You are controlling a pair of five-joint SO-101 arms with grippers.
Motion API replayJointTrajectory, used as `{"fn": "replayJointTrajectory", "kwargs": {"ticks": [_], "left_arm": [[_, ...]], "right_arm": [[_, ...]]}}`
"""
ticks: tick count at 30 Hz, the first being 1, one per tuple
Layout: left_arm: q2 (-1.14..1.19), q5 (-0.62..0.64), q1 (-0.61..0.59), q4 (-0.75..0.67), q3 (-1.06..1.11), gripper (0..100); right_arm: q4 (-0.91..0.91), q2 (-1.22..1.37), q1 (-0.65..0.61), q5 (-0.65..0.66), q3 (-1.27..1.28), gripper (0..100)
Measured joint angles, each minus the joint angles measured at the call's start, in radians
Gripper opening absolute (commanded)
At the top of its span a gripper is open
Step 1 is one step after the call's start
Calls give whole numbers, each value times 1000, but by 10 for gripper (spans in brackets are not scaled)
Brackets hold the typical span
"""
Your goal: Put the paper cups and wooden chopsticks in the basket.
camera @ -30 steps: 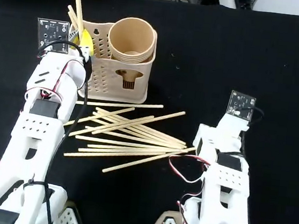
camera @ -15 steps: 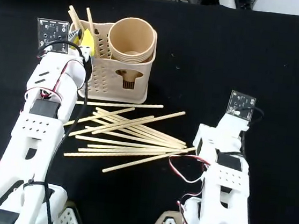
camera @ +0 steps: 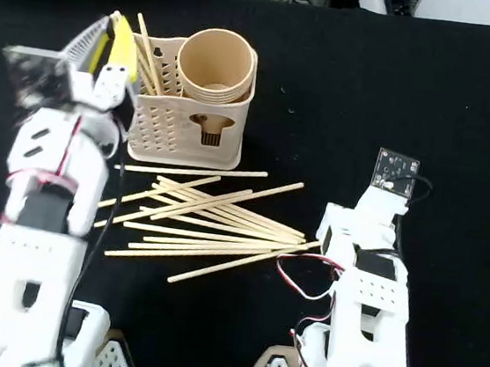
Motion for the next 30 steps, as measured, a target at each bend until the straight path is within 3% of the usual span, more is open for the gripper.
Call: {"fn": "replayJointTrajectory", "kwargs": {"ticks": [4,9,14,18,24,30], "left_arm": [[-178,0,-51,224,-26,83],[-319,0,-204,580,-17,83],[-334,-86,-391,825,77,83],[-305,-253,-468,864,227,83],[-296,-430,-512,865,485,83],[-296,-463,-519,772,663,83]], "right_arm": [[0,0,-17,38,0,26],[20,0,-95,127,-14,26],[275,0,-173,275,-198,89],[503,0,-310,434,-319,120],[600,0,-574,697,-304,124],[601,2,-752,736,-258,192]]}}
